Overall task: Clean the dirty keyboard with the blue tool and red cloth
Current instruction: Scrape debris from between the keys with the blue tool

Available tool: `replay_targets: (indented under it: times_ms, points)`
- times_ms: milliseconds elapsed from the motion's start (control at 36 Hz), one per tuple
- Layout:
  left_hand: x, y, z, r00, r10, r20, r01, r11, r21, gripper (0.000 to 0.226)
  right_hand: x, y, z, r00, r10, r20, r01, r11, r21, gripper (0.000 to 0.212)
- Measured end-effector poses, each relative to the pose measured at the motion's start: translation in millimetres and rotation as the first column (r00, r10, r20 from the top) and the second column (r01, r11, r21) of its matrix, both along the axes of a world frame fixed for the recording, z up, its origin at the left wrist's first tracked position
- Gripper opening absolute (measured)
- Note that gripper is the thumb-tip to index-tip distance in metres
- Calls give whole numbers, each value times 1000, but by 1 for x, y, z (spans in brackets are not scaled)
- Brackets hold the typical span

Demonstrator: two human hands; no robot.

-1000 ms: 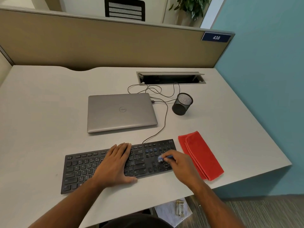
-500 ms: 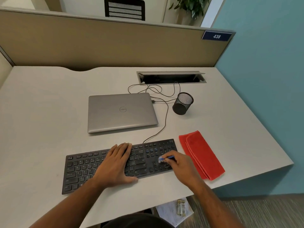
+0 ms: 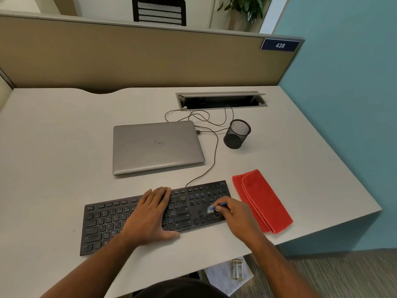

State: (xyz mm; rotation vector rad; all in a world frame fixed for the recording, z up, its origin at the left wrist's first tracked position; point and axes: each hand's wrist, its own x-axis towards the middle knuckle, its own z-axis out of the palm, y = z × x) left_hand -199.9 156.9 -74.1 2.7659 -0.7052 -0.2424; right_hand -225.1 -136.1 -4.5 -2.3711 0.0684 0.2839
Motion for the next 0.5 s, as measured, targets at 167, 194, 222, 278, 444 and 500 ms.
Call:
replay_targets:
  times_ms: [167,194,222,278,444,500]
  points:
    - [0,0,0,1000,-3,5,3,1000,10,136,8,-31,5,991,-79,105,106,953,-285,11]
    - [0,0,0,1000,-2,7,2,1000,9,136,9,-34,6,989,-90,120,121,952,-282,10]
    - [0,0,0,1000,-3,5,3,1000,10,136,10,-35,8,988,-100,121,128,959,-252,10]
    - [0,0,-1,1000,-7,8,7,1000,12,136,10,-28,12,992,-83,97,97,984,-148,9]
    - [0,0,1,1000,-5,2,5,1000,20,136,7,-8,5,1000,2,4,-2,991,-136,12]
    - [1,0,0,1000,-3,2,3,1000,18,136,8,-13,5,995,-78,58,88,981,-175,12]
